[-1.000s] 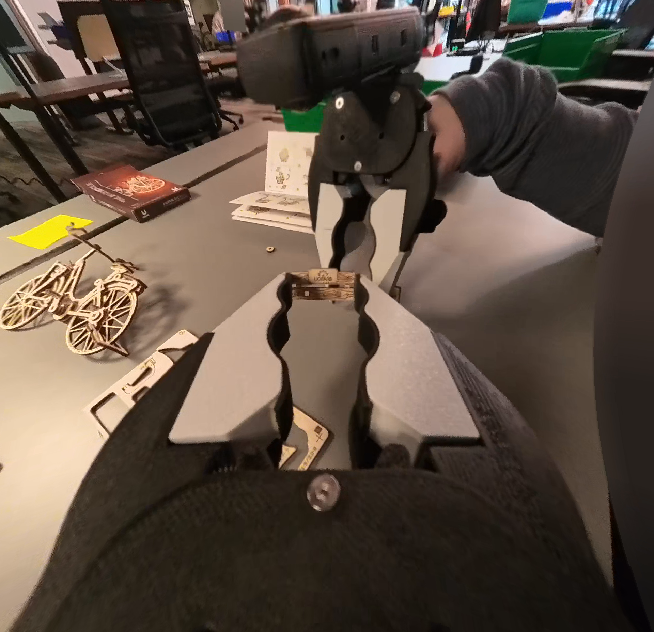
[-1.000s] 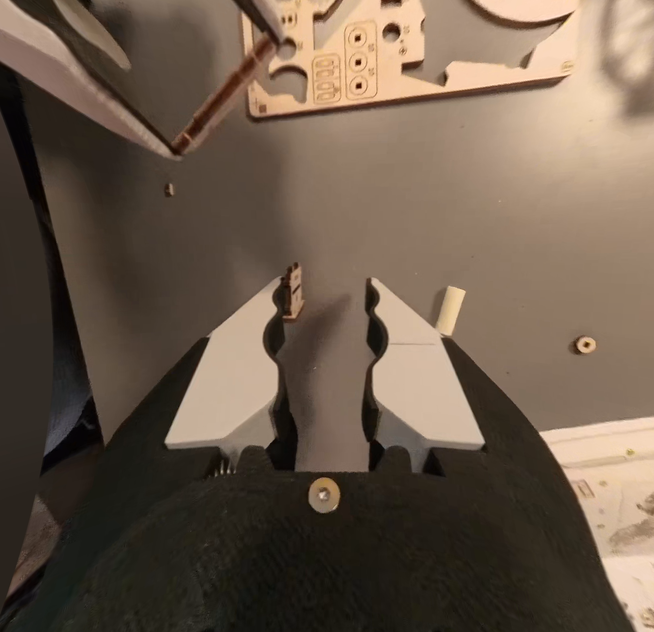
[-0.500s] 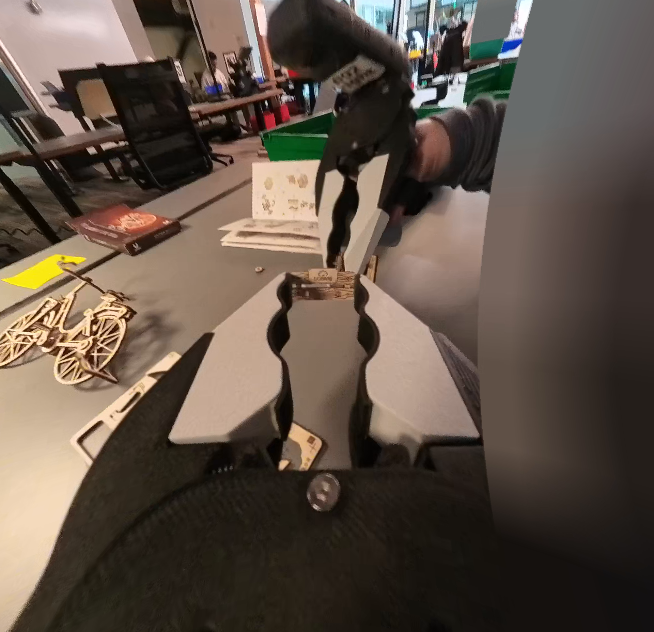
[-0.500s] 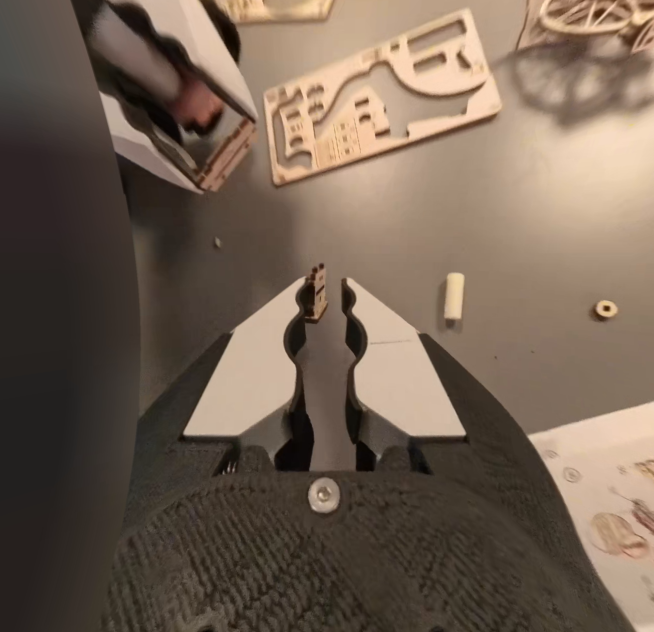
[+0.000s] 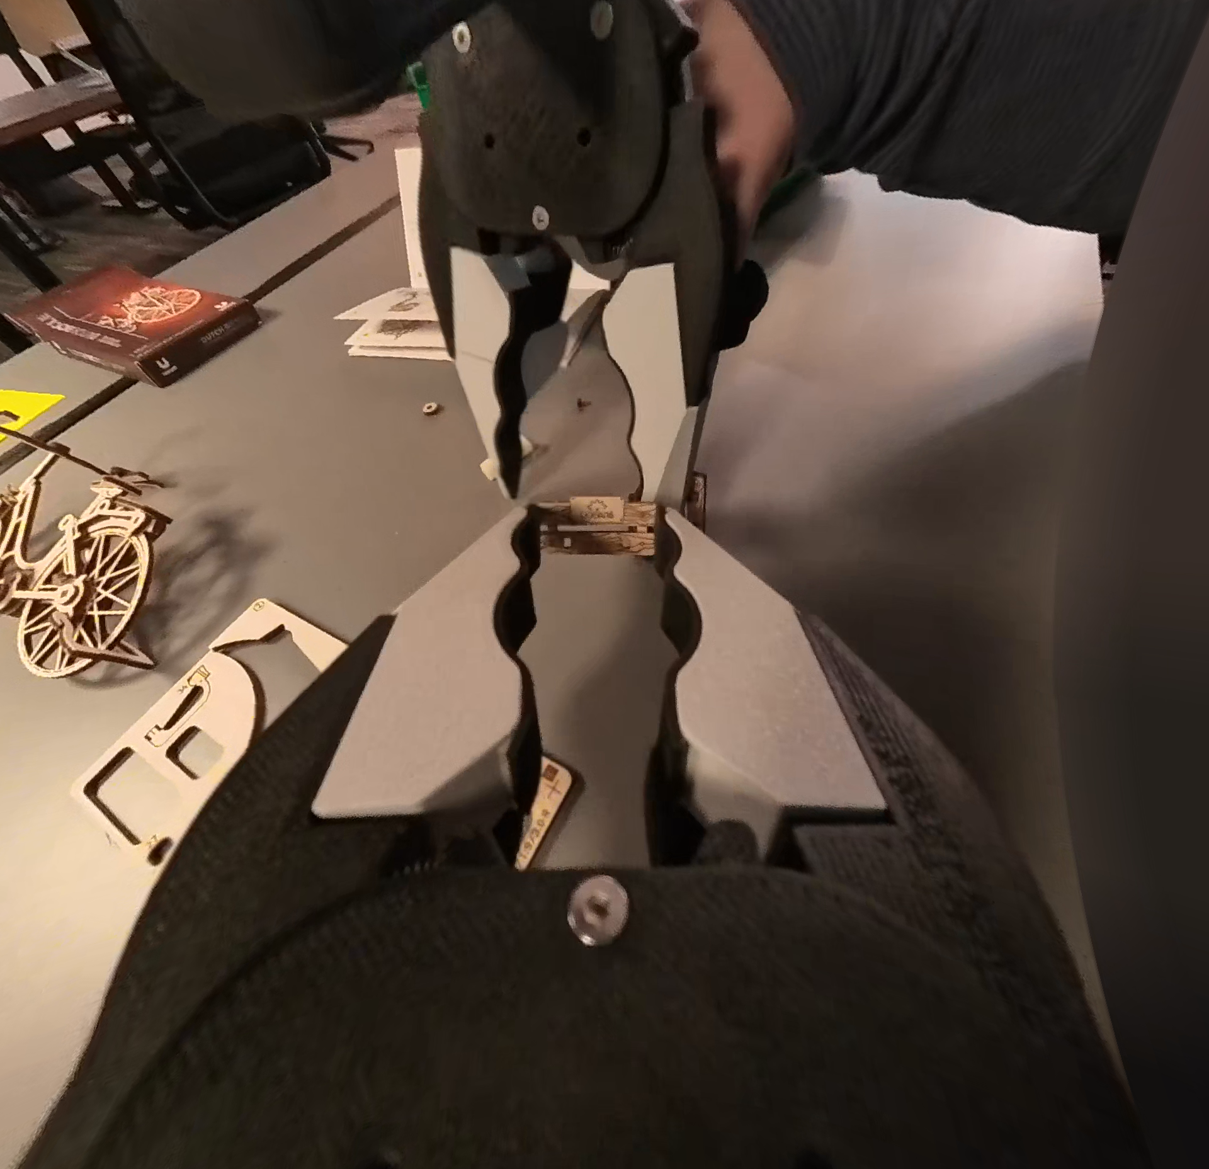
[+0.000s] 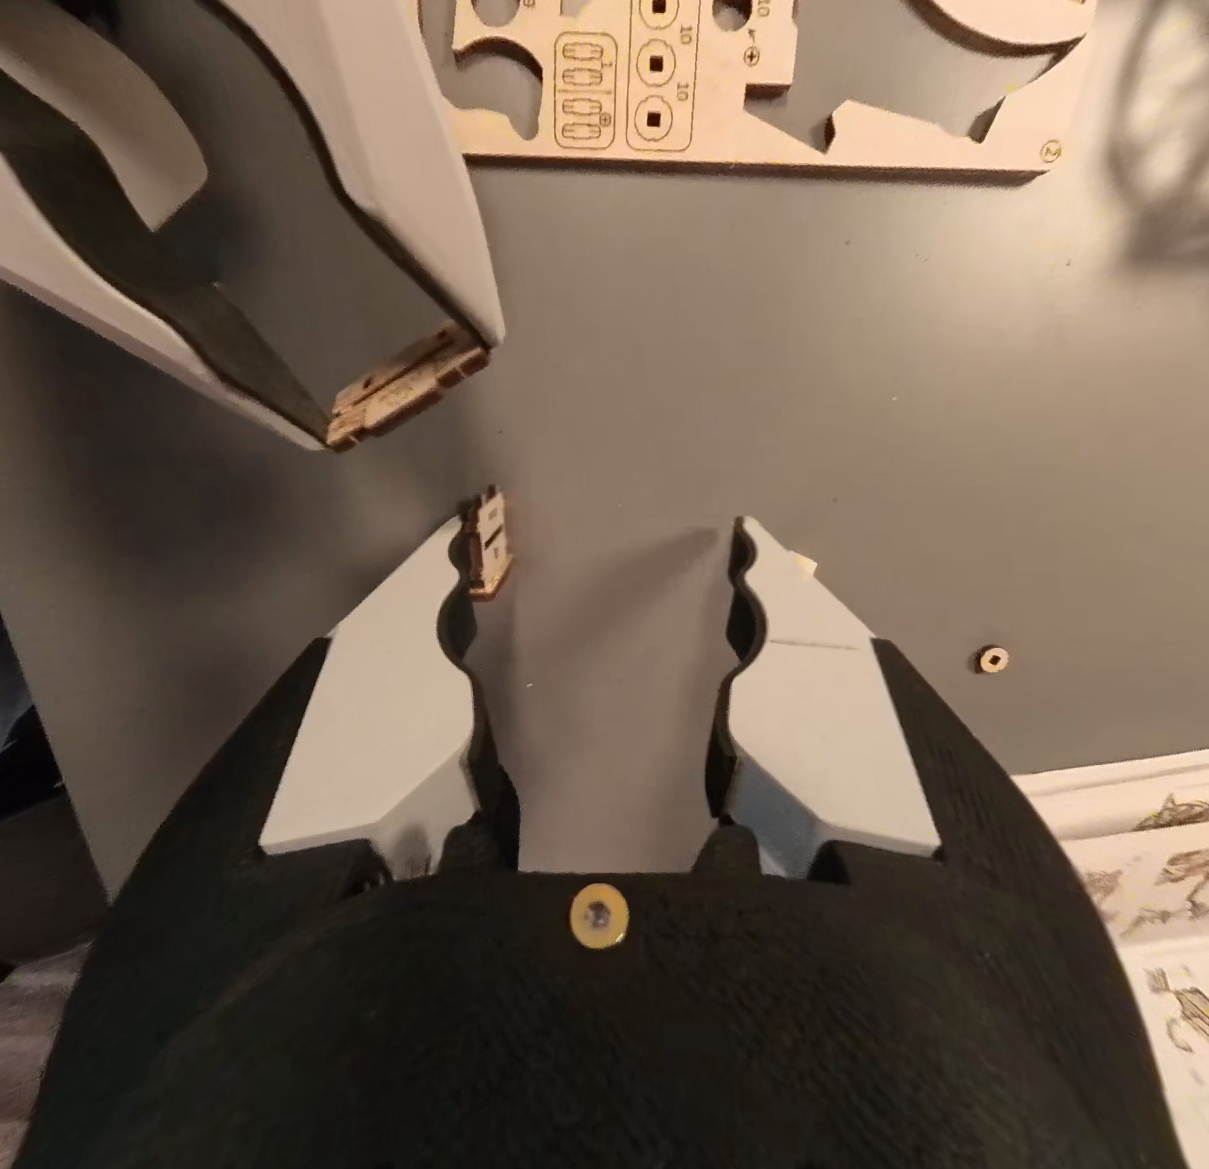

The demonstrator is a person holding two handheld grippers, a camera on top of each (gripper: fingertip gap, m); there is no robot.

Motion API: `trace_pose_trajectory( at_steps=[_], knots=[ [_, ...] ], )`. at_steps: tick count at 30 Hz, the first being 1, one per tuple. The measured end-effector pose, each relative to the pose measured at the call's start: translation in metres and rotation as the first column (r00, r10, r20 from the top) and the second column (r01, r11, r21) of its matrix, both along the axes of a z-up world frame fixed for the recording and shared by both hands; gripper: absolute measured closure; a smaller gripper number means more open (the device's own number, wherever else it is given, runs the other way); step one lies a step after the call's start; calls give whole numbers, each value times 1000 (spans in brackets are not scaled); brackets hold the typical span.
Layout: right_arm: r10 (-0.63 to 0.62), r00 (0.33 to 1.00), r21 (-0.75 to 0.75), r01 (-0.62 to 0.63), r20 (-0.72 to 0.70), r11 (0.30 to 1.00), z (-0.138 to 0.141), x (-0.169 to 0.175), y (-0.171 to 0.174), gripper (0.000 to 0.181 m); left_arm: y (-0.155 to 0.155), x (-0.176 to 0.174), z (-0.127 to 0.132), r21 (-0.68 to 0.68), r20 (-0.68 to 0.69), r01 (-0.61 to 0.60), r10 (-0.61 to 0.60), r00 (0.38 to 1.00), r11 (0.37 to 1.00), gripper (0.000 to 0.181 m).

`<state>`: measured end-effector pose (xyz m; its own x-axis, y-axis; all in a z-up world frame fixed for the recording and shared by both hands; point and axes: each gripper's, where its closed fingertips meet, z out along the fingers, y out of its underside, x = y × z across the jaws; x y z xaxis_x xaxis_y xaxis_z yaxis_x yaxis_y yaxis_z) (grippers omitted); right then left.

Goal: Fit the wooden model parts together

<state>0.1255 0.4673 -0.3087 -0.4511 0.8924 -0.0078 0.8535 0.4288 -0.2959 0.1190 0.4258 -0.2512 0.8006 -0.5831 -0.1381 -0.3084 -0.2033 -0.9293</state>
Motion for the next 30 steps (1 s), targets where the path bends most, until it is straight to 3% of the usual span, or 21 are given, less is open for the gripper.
trace_pose_trajectory(
  at_steps=[1, 5, 13, 22, 30],
  knots=[
    [6, 1000, 4, -6, -7, 1000, 0, 0, -1, 97, -1, 1, -1, -9, 0, 6, -6, 1000, 1000, 148],
    [33, 998, 3, -32, -45, 999, 0, -2, -6, 86, -1, 6, -8, -47, -10, 33, -33, 999, 998, 148],
    [56, 995, 52, -52, -81, 997, 2, -4, -6, 86, 1, 23, -24, -113, -72, 98, -106, 992, 989, 148],
    [79, 994, 108, -70, -82, 992, 4, -3, 1, 86, 9, 24, -26, -99, -111, 66, -77, 991, 993, 148],
    [116, 988, 88, -108, -103, 990, 3, -3, -7, 72, 13, 22, -28, -101, -127, 43, -55, 990, 994, 148]
  ],
)
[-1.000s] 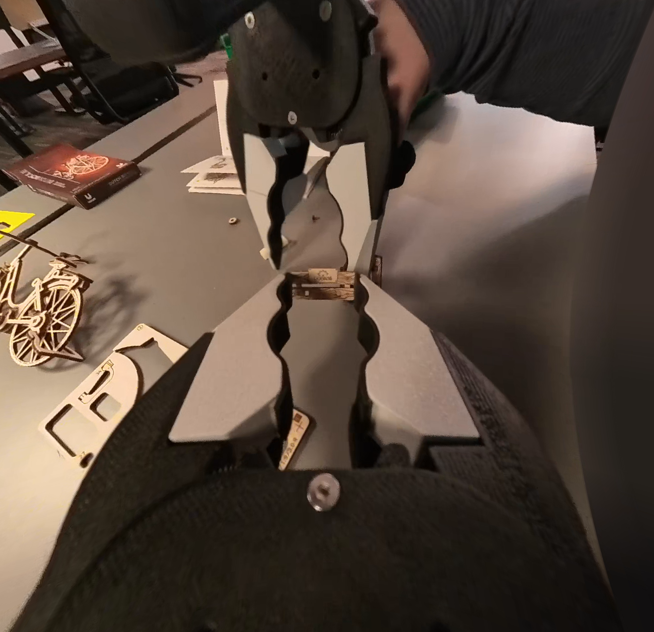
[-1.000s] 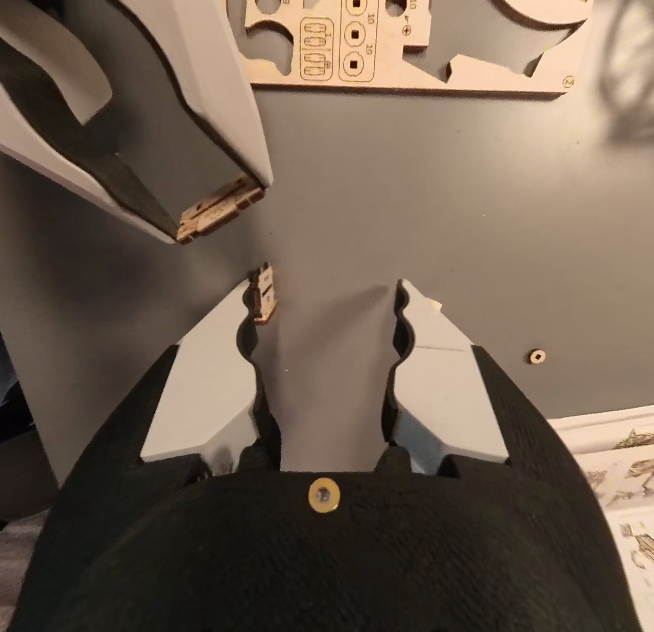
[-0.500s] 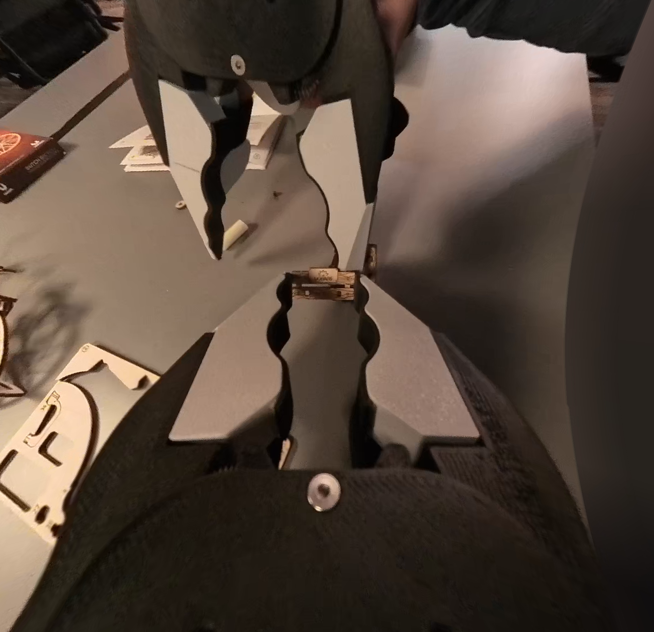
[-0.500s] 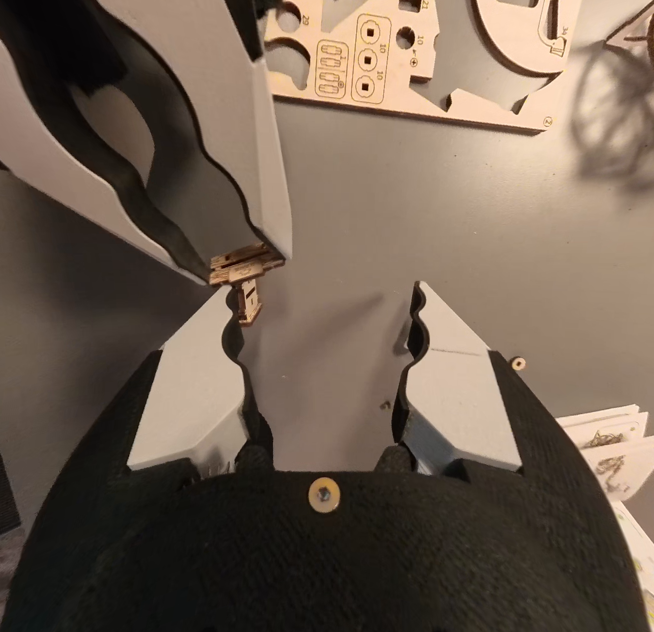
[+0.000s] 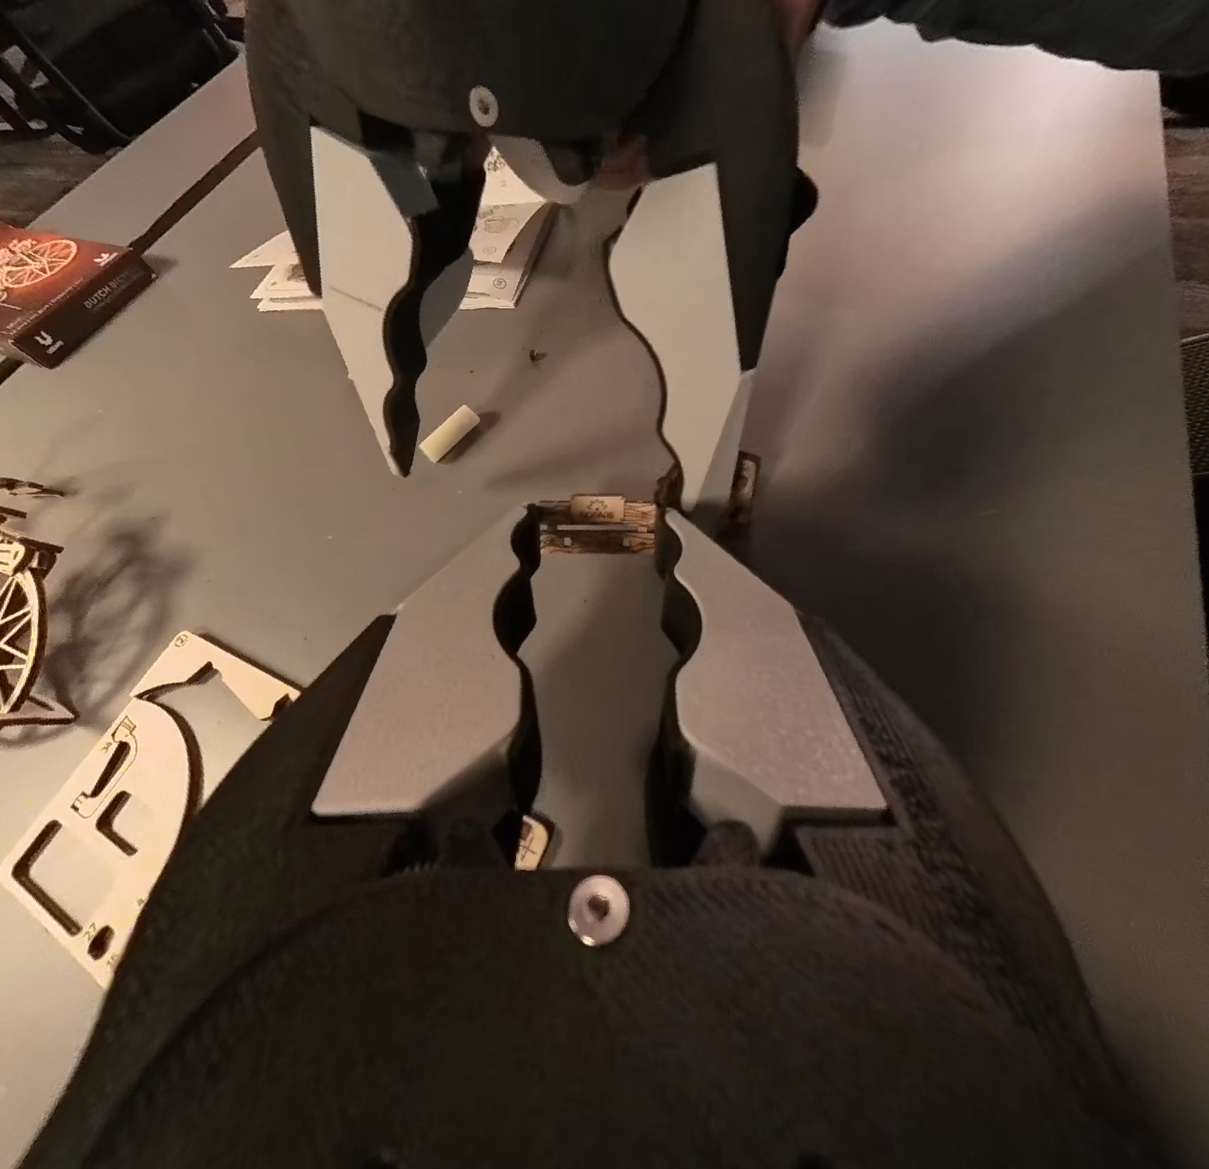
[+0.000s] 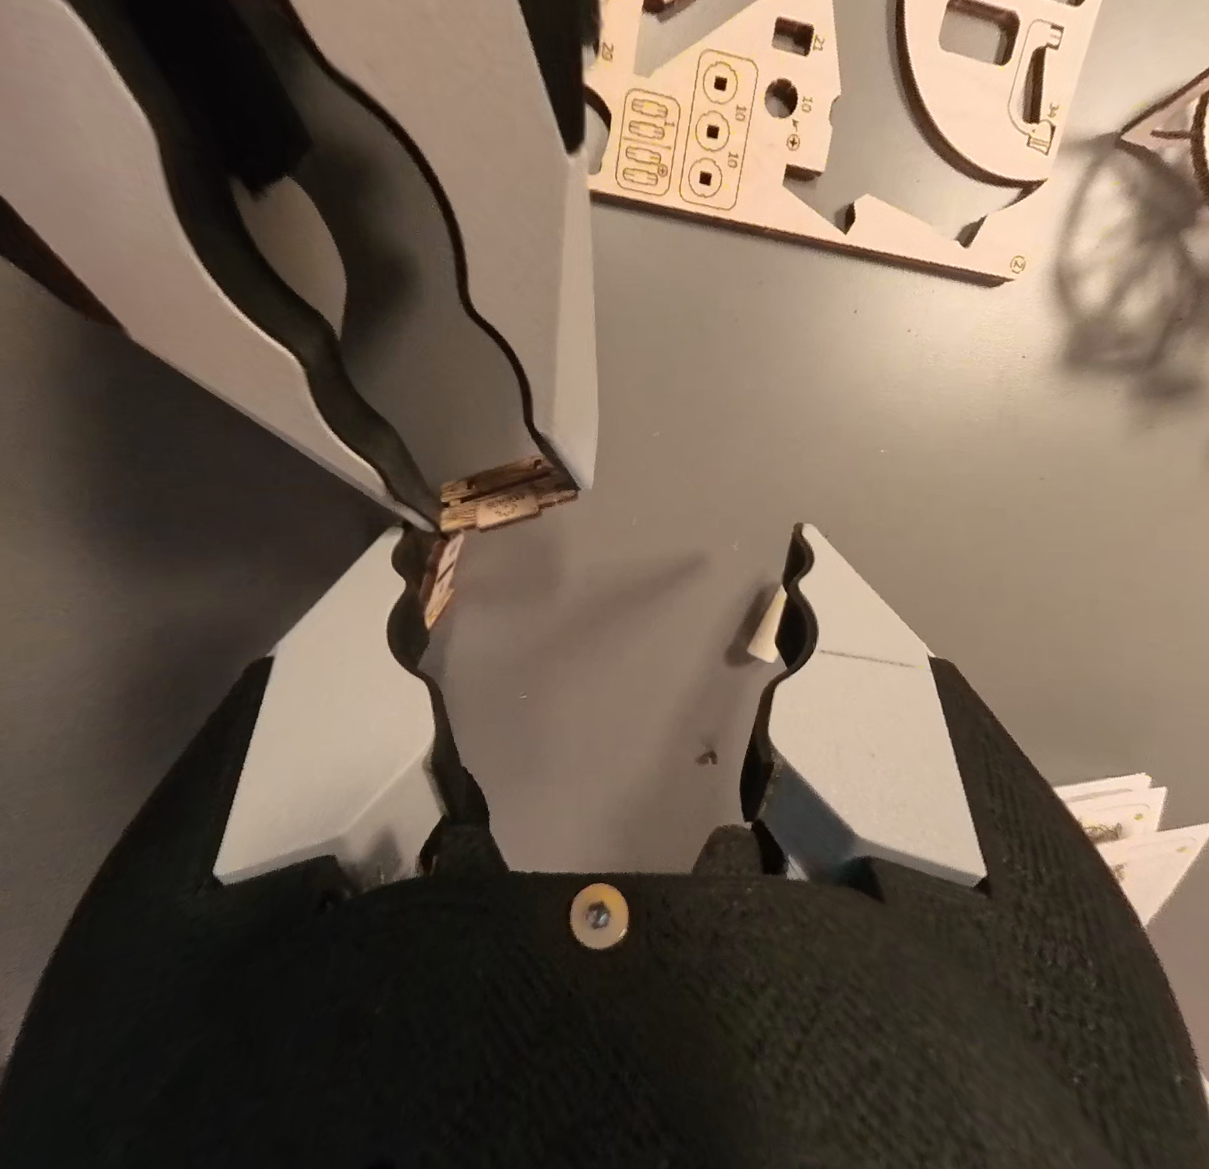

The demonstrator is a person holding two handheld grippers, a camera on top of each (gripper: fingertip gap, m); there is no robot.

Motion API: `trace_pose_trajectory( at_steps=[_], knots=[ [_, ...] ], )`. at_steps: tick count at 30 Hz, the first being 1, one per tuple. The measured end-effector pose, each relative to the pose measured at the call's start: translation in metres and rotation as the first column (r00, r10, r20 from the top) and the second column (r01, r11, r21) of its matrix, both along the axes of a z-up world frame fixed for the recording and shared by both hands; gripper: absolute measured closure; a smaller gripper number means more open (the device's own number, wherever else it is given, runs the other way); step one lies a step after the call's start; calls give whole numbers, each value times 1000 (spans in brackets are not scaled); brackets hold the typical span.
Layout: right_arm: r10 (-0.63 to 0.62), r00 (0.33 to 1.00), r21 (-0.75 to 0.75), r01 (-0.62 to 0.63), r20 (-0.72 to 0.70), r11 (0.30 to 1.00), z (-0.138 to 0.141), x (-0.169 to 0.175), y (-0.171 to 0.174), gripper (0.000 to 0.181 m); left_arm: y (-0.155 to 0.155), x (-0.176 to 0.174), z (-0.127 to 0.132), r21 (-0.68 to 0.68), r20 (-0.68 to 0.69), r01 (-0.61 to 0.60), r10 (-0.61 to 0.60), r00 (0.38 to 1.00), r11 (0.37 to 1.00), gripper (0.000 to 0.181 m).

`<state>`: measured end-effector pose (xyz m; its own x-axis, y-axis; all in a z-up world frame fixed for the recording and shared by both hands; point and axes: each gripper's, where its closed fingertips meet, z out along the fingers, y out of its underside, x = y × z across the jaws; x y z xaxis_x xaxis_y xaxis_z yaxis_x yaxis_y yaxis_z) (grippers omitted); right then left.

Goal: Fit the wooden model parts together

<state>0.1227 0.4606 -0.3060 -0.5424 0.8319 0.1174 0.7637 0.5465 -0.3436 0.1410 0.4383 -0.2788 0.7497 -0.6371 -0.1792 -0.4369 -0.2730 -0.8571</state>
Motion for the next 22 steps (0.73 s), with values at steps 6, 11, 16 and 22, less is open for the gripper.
trace_pose_trajectory(
  at_steps=[6, 11, 16, 22],
  knots=[
    [-23, 999, 0, 23, -42, 1000, 2, -3, 3, 71, 3, -15, -1, 15, -46, -83, 84, 995, 996, 148],
    [-75, 988, -71, 65, -137, 995, 11, -10, 5, 76, 0, -30, 9, 39, 14, -140, 139, 990, 989, 147],
    [-132, 964, -146, 100, -231, 984, 17, -15, 7, 90, -3, -39, 20, 109, 36, -177, 174, 984, 978, 148],
    [-287, 896, -651, -3, -339, 759, 81, -20, -35, 139, -17, -33, 72, 367, 209, -148, 73, 975, 918, 148]
  ],
)
